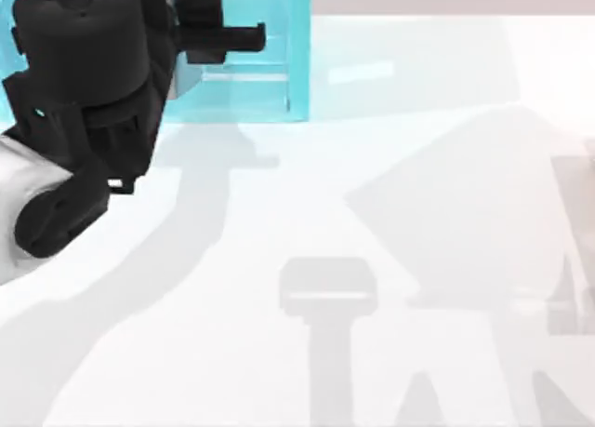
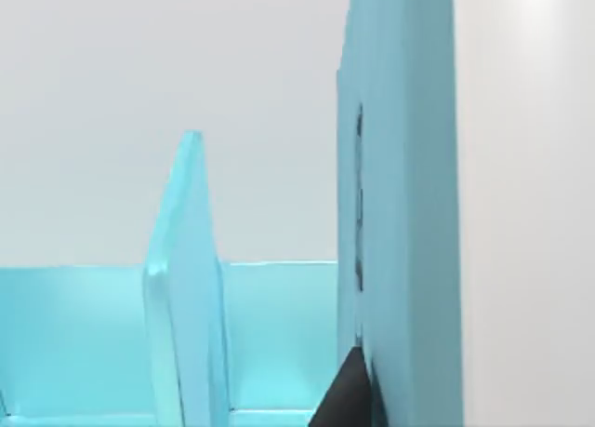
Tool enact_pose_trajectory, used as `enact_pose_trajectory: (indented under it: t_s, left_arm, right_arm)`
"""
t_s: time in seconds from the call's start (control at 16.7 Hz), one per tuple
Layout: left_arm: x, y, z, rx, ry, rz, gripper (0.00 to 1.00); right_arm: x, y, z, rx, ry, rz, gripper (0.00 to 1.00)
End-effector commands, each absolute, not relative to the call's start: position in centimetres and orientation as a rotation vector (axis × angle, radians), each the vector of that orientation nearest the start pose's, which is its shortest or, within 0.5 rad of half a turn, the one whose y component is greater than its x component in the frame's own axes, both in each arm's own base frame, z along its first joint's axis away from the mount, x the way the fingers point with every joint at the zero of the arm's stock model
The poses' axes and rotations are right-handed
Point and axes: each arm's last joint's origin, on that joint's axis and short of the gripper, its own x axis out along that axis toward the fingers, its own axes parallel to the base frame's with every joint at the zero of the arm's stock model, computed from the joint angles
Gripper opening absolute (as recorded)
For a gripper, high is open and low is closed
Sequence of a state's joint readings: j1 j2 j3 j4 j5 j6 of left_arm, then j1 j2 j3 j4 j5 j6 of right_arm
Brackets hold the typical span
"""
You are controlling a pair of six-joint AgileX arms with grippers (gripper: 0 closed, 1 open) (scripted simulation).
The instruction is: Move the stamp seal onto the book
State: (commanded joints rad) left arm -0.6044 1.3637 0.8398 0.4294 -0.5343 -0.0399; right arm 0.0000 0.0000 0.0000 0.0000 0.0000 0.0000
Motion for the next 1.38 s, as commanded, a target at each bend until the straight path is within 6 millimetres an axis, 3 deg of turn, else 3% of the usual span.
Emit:
enact_pose_trajectory:
  t_s: [0.18,0.48,0.66,0.96,1.38]
  left_arm:
    - [24.8,-15.6,28.0,0.008,0.101,-0.053,0.0]
    - [24.9,-15.5,27.9,0.013,0.105,-0.049,0.0]
    - [24.9,-16.4,27.6,-0.035,0.121,-0.049,0.0]
    - [24.8,-20.6,25.4,-0.26,0.202,-0.017,0.0]
    - [22.4,-27.9,20.1,-0.821,0.272,0.14,0.0]
  right_arm:
    - [10.6,-0.1,16.0,0.0,0.0,0.0,1.0]
    - [10.6,-0.1,16.0,0.0,0.0,0.0,1.0]
    - [10.6,-0.1,16.0,0.0,0.0,0.0,1.0]
    - [10.6,-0.1,16.0,0.0,0.0,0.0,1.0]
    - [10.6,-0.1,16.0,0.0,0.0,0.0,1.0]
